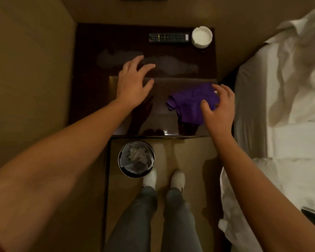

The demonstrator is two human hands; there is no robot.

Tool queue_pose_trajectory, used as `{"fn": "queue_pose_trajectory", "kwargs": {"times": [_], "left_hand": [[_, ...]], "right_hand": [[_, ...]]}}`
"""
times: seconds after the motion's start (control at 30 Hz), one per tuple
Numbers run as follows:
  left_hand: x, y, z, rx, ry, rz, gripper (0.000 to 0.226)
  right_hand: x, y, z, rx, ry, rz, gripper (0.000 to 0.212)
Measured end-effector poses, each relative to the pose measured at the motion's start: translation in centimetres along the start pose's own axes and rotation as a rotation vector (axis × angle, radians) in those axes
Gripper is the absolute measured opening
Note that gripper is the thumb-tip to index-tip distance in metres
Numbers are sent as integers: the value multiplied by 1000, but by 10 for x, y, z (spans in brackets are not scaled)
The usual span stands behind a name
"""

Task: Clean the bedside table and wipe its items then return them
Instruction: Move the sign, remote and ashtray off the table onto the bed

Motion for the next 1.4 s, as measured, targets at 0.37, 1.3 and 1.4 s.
{"fn": "queue_pose_trajectory", "kwargs": {"times": [0.37, 1.3, 1.4], "left_hand": [[11, -74, 7, 27, -73, 26, 47], [108, -267, -8, 100, -206, 281, 82], [110, -267, -7, 114, -239, 285, 72]], "right_hand": [[9, -96, -5, -2, 64, 54, 51], [116, -321, -42, -30, 370, 346, 105], [119, -324, -40, -45, 419, 333, 100]]}}
Point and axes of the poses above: each hand's wrist, its own y-axis away from the middle knuckle, its own x-axis out of the palm, z = x × y, the point moved 7 cm from there along -y, towards the middle knuckle, and after that the axes turned 6 degrees about -y, right-handed, at the moved point
